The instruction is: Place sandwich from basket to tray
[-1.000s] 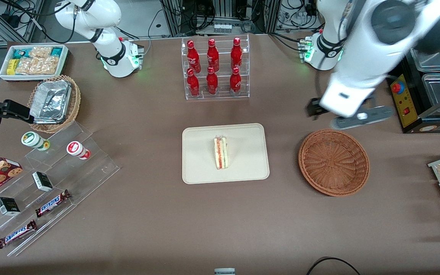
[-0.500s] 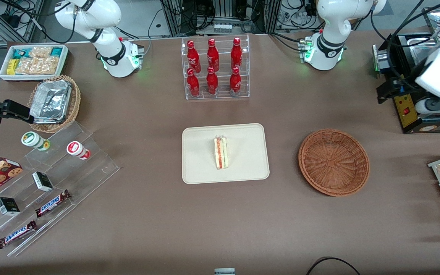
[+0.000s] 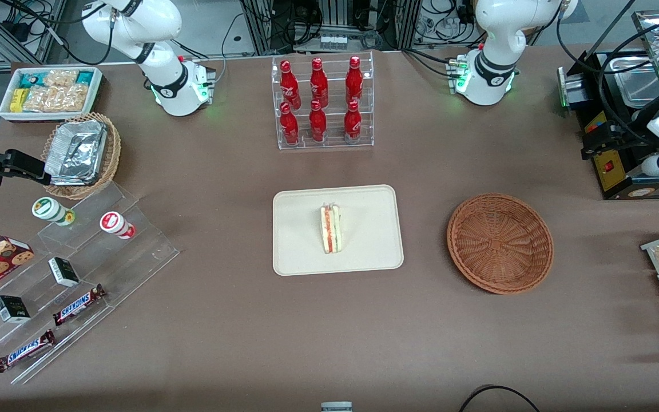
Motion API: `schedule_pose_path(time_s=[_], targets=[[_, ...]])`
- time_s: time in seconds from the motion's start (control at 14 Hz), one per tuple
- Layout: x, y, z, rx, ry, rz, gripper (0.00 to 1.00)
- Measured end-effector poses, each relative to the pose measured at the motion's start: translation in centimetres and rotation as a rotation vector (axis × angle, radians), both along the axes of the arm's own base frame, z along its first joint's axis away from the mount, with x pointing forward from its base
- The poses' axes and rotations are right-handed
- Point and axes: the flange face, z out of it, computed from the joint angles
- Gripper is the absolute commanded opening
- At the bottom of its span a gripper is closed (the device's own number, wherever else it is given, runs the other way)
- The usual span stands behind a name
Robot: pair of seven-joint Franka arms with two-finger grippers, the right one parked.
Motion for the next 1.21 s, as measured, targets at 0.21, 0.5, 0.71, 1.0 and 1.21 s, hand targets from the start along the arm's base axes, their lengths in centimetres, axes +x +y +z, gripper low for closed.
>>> schedule_pose_path(time_s=[0.21, 0.5, 0.71, 1.0, 1.21], targets=[[0.4, 0.0, 0.4, -0.017, -0.018, 0.004, 1.0], [0.9, -0.5, 0.5, 0.029, -0.032, -0.01, 1.0], [0.9, -0.5, 0.7, 0.048, -0.036, -0.017, 1.0], [0.6, 0.3, 1.5, 0.04, -0.05, -0.026, 1.0], [0.5, 0.2, 1.5, 0.026, -0.044, -0.03, 1.0]])
